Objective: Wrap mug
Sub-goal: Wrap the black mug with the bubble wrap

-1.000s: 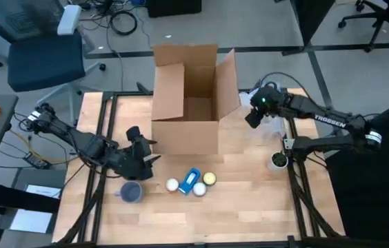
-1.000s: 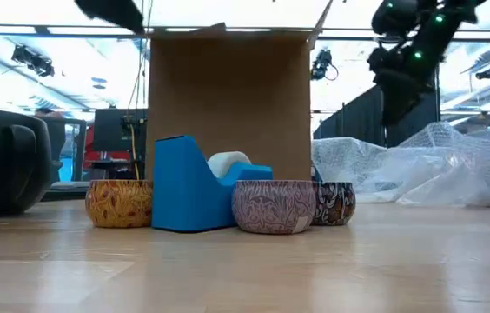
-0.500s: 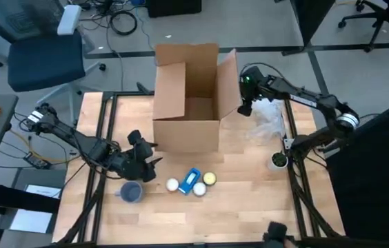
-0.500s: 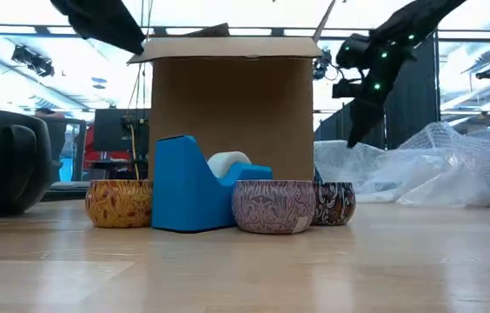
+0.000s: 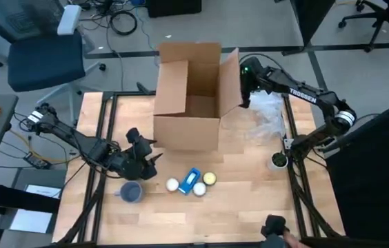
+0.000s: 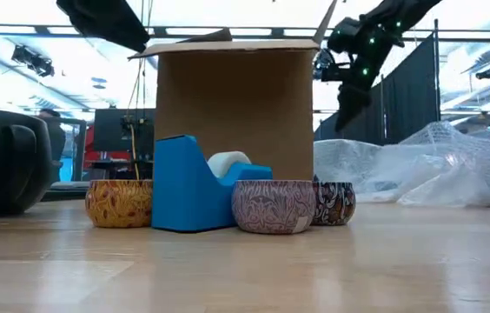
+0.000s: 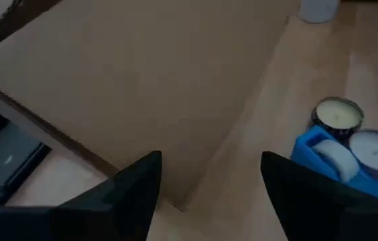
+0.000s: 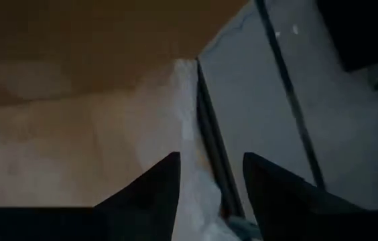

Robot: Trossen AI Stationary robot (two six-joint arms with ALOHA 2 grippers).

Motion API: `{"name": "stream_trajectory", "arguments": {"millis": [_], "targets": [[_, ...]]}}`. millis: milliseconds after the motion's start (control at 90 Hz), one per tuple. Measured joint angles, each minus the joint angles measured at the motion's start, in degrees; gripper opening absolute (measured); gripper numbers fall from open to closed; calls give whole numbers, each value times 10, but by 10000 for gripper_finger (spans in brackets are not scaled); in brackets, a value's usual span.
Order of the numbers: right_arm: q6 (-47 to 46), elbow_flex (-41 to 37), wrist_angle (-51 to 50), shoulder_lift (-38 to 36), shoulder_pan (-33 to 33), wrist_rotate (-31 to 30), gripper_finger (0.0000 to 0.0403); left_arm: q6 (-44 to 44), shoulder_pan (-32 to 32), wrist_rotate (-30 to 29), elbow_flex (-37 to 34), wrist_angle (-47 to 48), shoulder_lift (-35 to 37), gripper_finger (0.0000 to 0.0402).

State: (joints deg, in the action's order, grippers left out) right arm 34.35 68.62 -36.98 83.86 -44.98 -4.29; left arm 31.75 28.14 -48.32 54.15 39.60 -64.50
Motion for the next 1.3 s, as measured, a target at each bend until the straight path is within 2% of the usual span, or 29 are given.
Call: {"name": "stream_trajectory", "arguments": {"millis": [200,267,467,689,900,1100,1300], "targets": [[-37,-1,-21,44,-45,122,147,0,0,-1,0,-10,0,241],[-40,-1,-32,58,-50,143,153,0,0,-1,0,-12,0,241],[-42,-1,-74,79,-52,147,173,0,0,-2,0,-16,0,241],[-37,-5,-57,79,-49,143,177,-1,0,-31,0,-19,0,241],[-48,-54,25,79,-45,109,127,-2,0,-45,0,-21,0,241],[-87,-68,10,76,-45,45,17,-1,0,-51,0,-56,0,241],[-104,-69,-47,3,-13,-41,1,-56,10,-51,15,-124,0,241]]}}
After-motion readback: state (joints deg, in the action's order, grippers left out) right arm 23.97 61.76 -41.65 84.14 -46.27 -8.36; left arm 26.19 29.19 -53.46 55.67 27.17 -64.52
